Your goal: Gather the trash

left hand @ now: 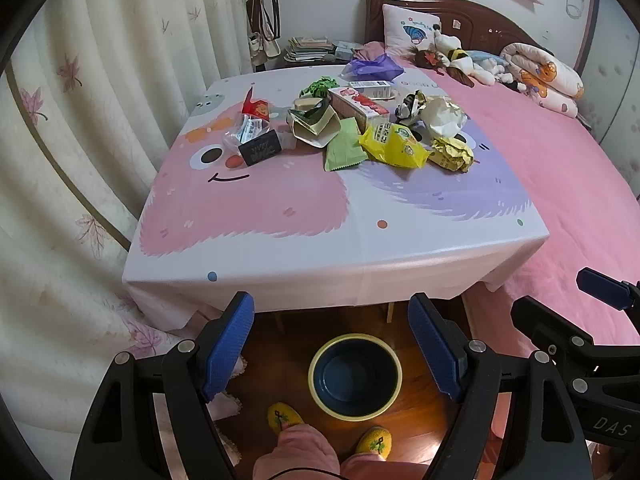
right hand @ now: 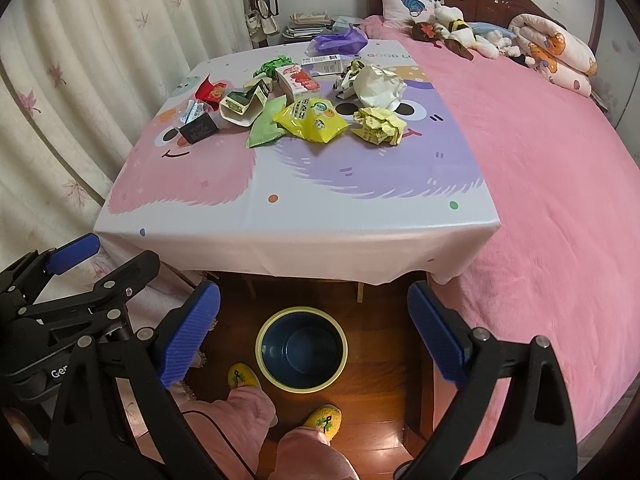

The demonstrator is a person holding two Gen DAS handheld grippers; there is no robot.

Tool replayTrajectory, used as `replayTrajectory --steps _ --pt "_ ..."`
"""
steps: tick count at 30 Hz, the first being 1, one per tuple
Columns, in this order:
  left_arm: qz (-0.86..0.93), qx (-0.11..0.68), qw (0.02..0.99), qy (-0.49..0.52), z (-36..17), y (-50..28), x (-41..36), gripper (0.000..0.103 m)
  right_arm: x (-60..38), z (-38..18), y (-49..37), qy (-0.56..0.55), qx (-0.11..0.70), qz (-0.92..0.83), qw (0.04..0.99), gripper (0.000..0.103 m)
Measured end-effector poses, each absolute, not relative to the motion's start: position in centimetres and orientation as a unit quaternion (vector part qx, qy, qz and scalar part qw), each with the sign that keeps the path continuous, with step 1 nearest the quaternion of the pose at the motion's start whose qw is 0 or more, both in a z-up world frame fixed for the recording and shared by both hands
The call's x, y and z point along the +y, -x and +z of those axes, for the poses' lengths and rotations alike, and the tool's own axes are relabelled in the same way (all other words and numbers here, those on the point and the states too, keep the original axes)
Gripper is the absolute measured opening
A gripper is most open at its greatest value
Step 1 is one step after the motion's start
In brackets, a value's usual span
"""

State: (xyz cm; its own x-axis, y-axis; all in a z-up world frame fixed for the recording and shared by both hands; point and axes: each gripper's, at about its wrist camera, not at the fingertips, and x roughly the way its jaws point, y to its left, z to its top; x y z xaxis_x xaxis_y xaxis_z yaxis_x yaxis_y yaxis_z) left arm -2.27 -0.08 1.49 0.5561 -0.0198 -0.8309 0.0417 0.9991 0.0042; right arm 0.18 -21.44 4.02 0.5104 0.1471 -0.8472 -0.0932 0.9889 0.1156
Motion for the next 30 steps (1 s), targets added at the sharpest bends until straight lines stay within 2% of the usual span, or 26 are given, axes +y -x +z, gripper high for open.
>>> replayTrajectory --steps 15,23,30 --pt "-0.009 0.467 0.884 0.0 3.1 0.3 0.7 0.081 -21.5 5.5 -1.8 -0.03 0.475 0.087 0.875 0.092" --pt "-0.005 0.449 0.894 0.0 4.0 -2.1 2.2 0.081 -19.6 6.4 -3.8 -0.005 0.455 0.109 0.884 0.084" --pt "-0.038 0.447 0.894 -0.008 4.7 -7.7 5.1 0.081 -16.3 6.7 -8.4 0.021 0.457 0.113 0.882 0.067"
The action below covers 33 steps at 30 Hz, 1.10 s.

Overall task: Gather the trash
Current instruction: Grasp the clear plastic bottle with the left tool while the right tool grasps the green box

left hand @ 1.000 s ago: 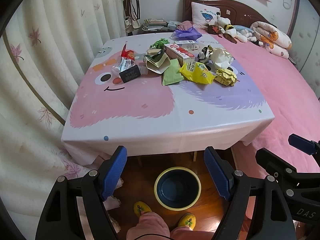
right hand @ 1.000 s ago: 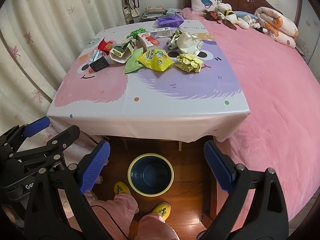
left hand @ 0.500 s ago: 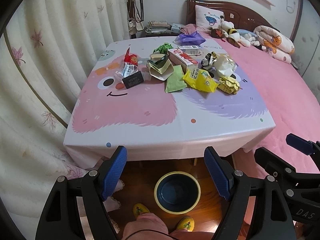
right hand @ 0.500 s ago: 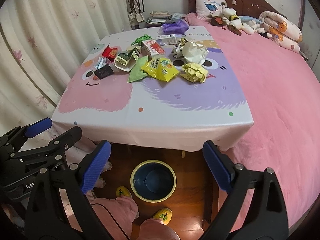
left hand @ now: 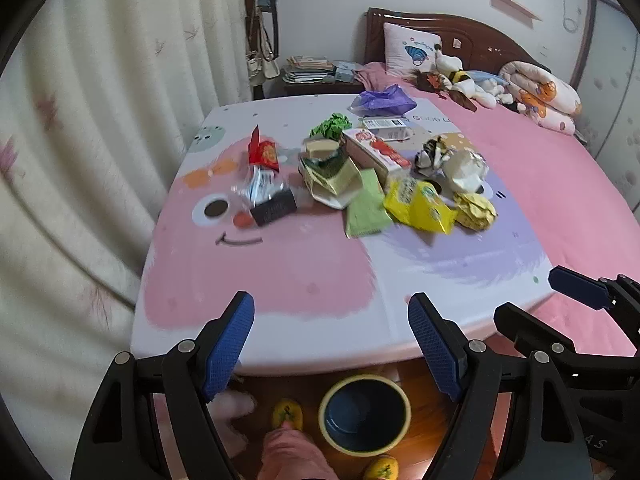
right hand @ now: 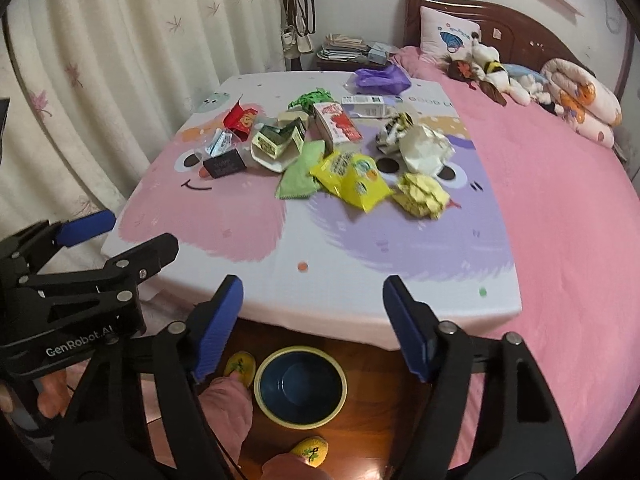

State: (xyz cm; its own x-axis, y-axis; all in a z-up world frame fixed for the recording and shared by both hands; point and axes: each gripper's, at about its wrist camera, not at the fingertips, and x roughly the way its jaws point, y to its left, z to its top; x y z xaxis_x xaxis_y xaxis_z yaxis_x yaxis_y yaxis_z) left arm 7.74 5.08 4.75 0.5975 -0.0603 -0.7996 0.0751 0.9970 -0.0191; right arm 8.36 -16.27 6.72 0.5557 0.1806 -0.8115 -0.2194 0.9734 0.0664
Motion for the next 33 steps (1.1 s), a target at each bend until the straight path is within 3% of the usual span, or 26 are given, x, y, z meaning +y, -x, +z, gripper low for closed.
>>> replayTrajectory --steps 7,15,33 --pt "-0.06 0.467 0.882 0.007 5.3 -16.3 11.0 0.081 -11.4 6.9 -14.8 0.03 0.466 0.106 0.878 0.058" --pt "-0.101 0.53 0.842 0.007 1.6 -27.4 18.1 0.081 -7.4 7.5 -23.0 -0.003 0.48 0.076 0.874 0.057" --pt "-0.215 0.614 0.759 -0.019 -8.2 -40.5 18.9 0.078 -6.0 0.3 -29.5 -0.076 0.561 0.015 0.824 0.054"
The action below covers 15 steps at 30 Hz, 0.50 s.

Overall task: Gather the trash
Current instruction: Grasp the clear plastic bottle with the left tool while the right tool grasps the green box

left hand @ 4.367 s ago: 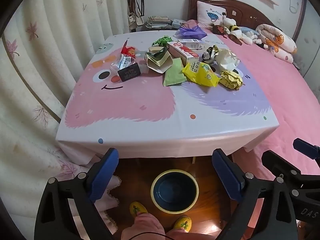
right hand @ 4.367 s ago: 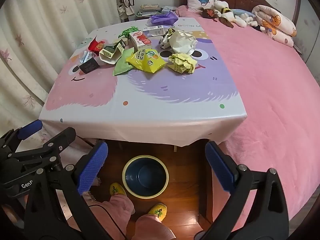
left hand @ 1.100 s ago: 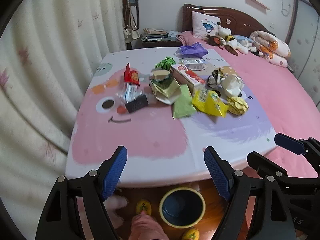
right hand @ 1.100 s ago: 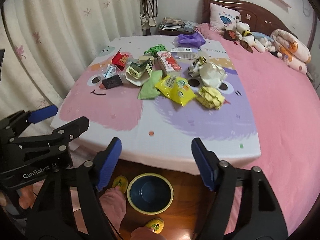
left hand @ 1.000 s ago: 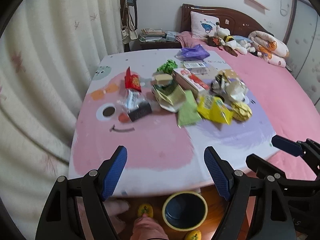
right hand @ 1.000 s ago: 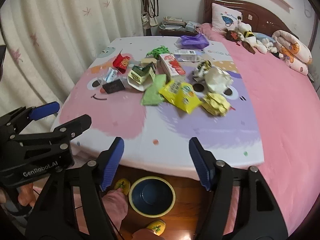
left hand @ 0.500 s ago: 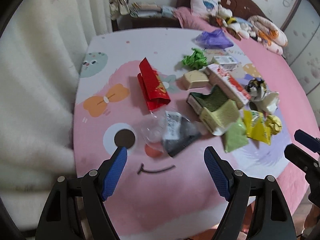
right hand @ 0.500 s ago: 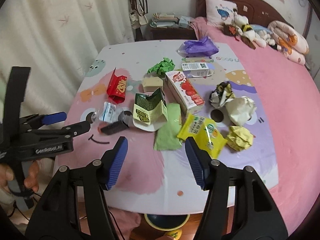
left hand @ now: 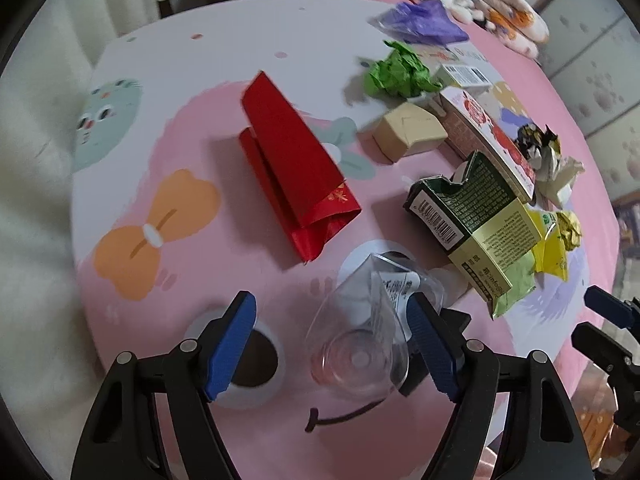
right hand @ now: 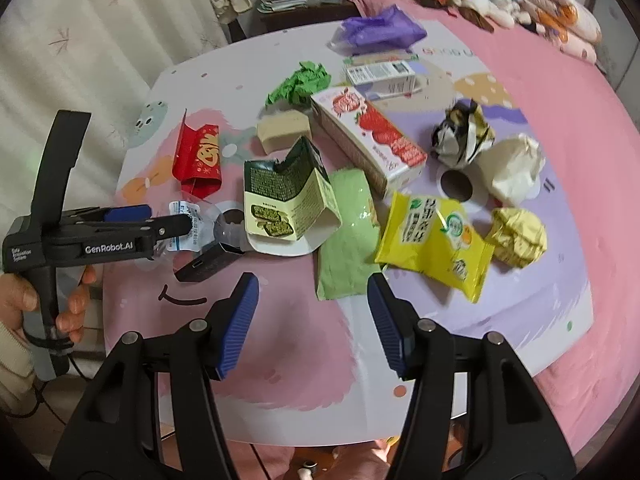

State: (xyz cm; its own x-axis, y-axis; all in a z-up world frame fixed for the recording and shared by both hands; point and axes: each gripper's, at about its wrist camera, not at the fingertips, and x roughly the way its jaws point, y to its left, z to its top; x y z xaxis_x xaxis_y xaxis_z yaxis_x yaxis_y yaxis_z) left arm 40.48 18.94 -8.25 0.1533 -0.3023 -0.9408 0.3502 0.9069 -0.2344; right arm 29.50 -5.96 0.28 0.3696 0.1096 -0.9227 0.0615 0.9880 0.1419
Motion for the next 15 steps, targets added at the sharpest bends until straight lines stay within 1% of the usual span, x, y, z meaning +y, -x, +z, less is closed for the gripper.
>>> replayTrajectory --steps 2,4,5,8,9,10,15 --pt "-0.227 0.62 0.751 -0.022 -8.8 -40.8 18.5 0.075 -5.9 -0.2 -29.7 -0.084 0.566 0.012 0.82 0.054" --pt "-0.238 0.625 0.744 -0.02 -9.4 -41.1 18.4 0.07 -5.7 -0.6 -29.8 -0.091 0.571 0.011 0.816 0.054" --pt "-0.244 0.626 0.741 -0.013 -9.5 -41.2 18.4 0.068 -5.6 -0.9 -29.9 -0.096 0.574 0.011 0.813 0.054" --pt "-0.259 0.63 0.732 0.007 -9.8 -41.7 18.5 0.058 -5.2 -1.5 -30.1 -0.108 0.578 0.011 0.808 0.054" --pt "-0.265 0.63 0.73 0.014 -9.8 -41.8 18.4 0.051 -5.0 -1.6 -30.2 -0.11 0.579 0.011 0.808 0.054" --pt "-0.268 0.63 0.729 0.018 -9.8 -41.8 18.5 0.046 -4.8 -1.7 -30.3 -0.112 0.578 0.011 0.808 0.054" --pt "-0.252 0.622 0.741 0.012 -9.2 -40.9 18.6 0.045 -3.8 -1.6 -31.3 -0.116 0.57 0.017 0.813 0.054"
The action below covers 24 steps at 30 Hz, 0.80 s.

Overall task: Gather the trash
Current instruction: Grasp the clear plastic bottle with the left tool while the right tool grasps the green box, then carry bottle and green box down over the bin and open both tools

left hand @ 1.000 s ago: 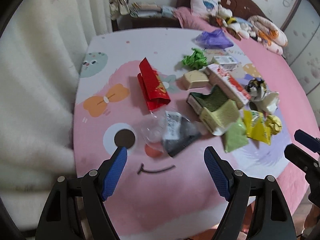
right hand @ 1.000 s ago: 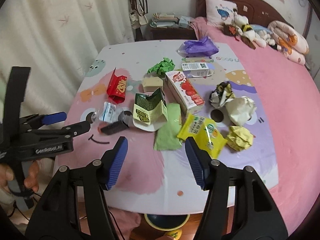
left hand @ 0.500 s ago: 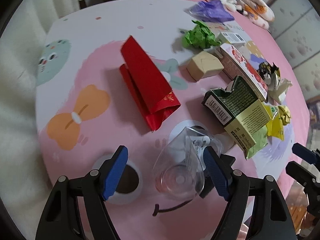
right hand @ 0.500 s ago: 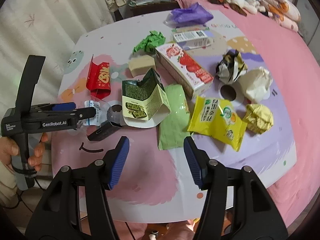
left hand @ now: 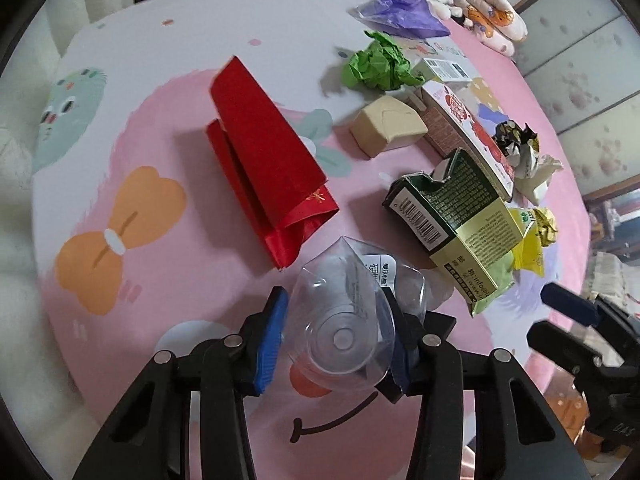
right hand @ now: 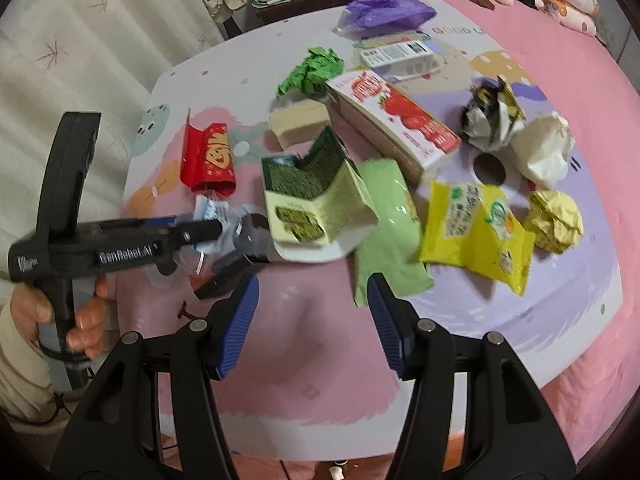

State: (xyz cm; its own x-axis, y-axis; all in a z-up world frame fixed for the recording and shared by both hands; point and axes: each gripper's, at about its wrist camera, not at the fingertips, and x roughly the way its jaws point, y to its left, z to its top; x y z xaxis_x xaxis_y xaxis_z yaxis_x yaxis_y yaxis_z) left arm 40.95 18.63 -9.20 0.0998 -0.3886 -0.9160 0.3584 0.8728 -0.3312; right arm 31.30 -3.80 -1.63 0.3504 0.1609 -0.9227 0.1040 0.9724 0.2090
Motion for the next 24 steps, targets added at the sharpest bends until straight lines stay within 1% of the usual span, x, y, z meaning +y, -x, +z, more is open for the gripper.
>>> replayTrajectory --steps 5,7,10,19,20,21,23,24 --pt "-0.218 0.602 0.768 -0.01 -7.7 -39.3 19.5 0.045 -2.6 -1.5 -33.2 -0.099 0.561 0.024 0.821 0.053" --pt "-0.204 0.595 0.777 -0.014 -7.1 -38.8 20.0 0.045 -2.0 -1.9 -34.0 -0.084 0.563 0.026 0.822 0.049" --pt "-0.181 0.586 0.789 -0.013 -6.1 -38.0 21.3 0.045 -0.9 -3.0 -35.1 -0.061 0.571 0.032 0.818 0.046" --pt "-0.136 0.582 0.802 -0.003 -4.8 -35.9 24.2 0.045 2.3 -6.6 -36.4 0.028 0.592 0.032 0.805 0.045" --pt "-0.133 0.582 0.802 -0.003 -4.7 -35.7 24.3 0.045 2.6 -7.1 -36.5 0.04 0.592 0.03 0.804 0.043" --pt "-0.132 0.582 0.803 0.0 -4.6 -35.4 24.6 0.045 2.7 -7.4 -36.6 0.05 0.592 0.029 0.804 0.034" --pt "-0.132 0.581 0.803 0.004 -4.4 -35.0 24.6 0.045 3.3 -7.9 -36.5 0.076 0.585 0.022 0.807 0.032" --pt "-0.131 0.579 0.805 0.005 -4.2 -34.7 24.7 0.045 3.6 -7.9 -36.4 0.085 0.579 0.024 0.81 0.026"
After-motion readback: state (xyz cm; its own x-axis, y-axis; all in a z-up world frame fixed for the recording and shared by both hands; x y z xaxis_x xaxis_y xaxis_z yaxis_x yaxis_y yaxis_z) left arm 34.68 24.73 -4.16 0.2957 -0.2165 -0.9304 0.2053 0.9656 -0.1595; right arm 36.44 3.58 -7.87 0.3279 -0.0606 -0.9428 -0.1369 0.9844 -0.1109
